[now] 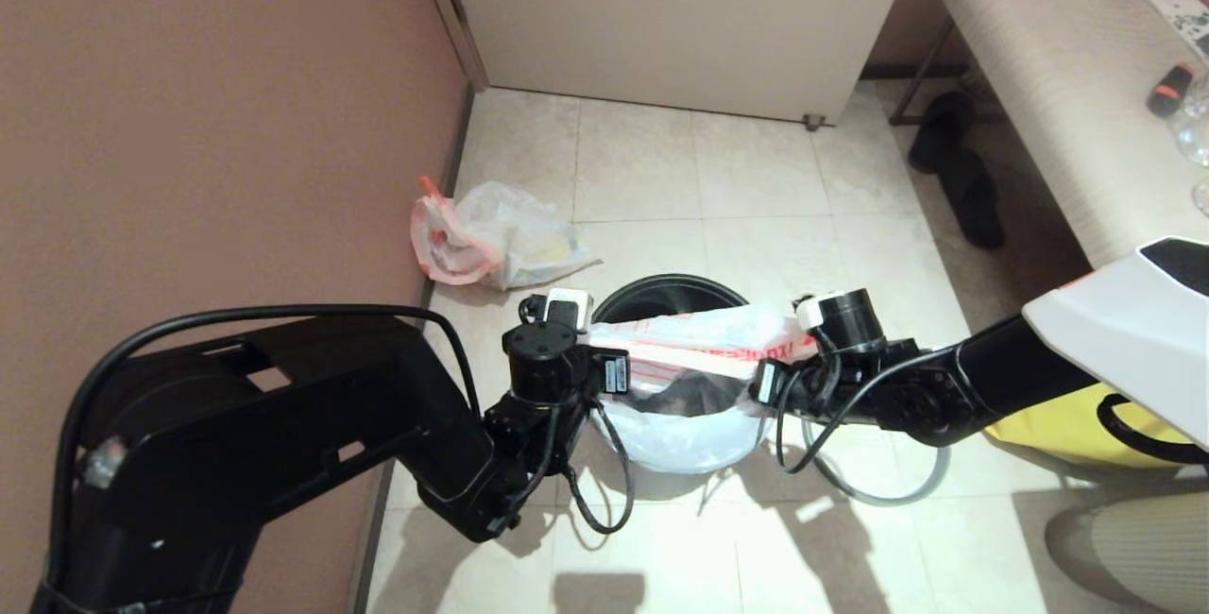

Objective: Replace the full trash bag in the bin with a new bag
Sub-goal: Put the new garbage bag on the trash can

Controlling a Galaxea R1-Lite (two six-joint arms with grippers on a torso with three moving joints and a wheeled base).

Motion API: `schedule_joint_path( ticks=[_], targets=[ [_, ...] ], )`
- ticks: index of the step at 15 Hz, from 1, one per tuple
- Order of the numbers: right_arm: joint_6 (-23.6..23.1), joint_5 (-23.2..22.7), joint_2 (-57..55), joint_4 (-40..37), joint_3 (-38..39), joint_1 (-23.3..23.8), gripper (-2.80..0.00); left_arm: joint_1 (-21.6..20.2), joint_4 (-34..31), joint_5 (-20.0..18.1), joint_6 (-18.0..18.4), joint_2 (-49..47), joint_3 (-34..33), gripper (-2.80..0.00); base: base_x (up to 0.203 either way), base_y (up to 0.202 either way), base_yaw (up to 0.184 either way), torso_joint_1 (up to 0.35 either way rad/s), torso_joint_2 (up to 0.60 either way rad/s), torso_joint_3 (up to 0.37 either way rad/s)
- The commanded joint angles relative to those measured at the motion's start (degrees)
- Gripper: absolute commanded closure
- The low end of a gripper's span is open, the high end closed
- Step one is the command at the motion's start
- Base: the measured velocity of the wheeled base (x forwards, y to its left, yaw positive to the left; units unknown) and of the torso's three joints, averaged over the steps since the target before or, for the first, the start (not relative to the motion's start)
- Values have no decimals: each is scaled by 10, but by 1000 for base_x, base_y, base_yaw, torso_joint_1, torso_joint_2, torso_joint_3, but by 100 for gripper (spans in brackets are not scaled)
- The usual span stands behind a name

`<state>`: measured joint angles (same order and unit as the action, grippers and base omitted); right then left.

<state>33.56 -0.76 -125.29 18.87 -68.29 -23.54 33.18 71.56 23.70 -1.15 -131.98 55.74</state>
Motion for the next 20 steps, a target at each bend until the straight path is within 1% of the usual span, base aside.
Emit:
schedule_joint_path(
  ticks=[1,4,7,9,11,14,17,20],
  targets=[
    [1,3,-7,0,0,-3,0,2,7,5,-1,2,2,0,0,0,0,0,0,0],
    [0,2,-12,-10,-2,-12,0,8,19,4,-1,2,-1,0,0,0,0,0,0,0],
    [-1,1,-13,-56,-15,-21,0,9,28,5,-1,-1,-1,0,0,0,0,0,0,0],
    [-2,1,-14,-63,-17,-21,0,6,31,6,-1,-3,3,0,0,0,0,0,0,0],
    [-13,0,-17,-73,-20,-22,0,6,37,7,-1,-3,7,0,0,0,0,0,0,0],
    [-21,-1,-25,-154,-52,-25,0,5,54,22,0,-15,20,0,0,0,0,0,0,0],
    [-20,-3,-23,-155,-53,-27,0,10,54,21,-3,-8,18,0,0,0,0,0,0,0],
    [-18,-20,-8,-148,-47,-24,0,40,51,17,-13,10,-11,0,0,0,0,0,0,0]
  ],
)
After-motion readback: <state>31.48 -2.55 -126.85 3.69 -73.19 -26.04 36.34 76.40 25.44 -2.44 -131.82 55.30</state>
